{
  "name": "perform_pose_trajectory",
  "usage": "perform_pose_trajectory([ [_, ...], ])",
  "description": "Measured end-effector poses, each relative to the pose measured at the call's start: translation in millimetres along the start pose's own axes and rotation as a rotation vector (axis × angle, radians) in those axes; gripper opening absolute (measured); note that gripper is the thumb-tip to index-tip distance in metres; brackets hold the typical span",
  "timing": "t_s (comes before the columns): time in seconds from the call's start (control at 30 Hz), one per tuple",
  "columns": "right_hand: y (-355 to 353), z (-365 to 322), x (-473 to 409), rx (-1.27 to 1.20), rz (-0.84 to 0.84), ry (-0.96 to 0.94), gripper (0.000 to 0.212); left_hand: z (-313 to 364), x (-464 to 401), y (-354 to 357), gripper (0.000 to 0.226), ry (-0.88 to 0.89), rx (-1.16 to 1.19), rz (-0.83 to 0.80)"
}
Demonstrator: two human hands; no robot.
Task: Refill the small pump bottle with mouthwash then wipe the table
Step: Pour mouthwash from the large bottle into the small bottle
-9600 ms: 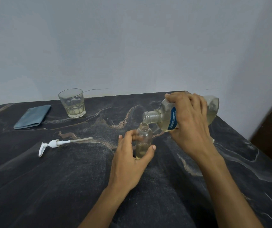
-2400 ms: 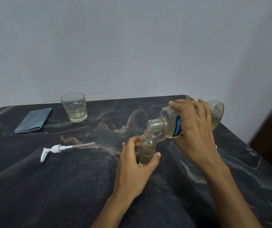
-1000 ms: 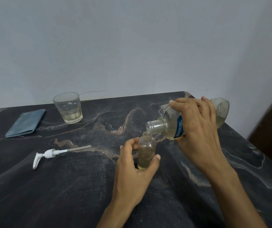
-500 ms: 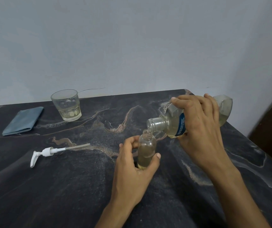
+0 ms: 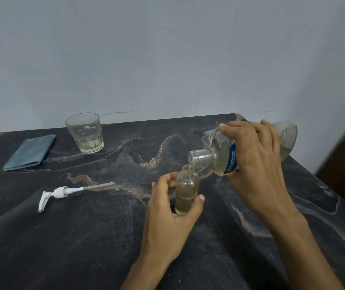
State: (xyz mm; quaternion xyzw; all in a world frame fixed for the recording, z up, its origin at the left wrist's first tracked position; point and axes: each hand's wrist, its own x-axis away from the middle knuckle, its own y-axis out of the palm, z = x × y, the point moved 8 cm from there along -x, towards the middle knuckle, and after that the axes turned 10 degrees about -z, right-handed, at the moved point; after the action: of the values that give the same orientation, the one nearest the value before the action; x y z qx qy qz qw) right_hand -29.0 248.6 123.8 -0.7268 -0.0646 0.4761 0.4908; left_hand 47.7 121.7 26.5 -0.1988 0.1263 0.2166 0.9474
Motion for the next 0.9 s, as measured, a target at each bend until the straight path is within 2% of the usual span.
perform_pose_trajectory([
  [0.9,-0.5,-1.2,0.6,0.003,0.008,-0.007,0.095,1.5,-1.2,0.0,0.044,0.019,-0.003,0.0],
])
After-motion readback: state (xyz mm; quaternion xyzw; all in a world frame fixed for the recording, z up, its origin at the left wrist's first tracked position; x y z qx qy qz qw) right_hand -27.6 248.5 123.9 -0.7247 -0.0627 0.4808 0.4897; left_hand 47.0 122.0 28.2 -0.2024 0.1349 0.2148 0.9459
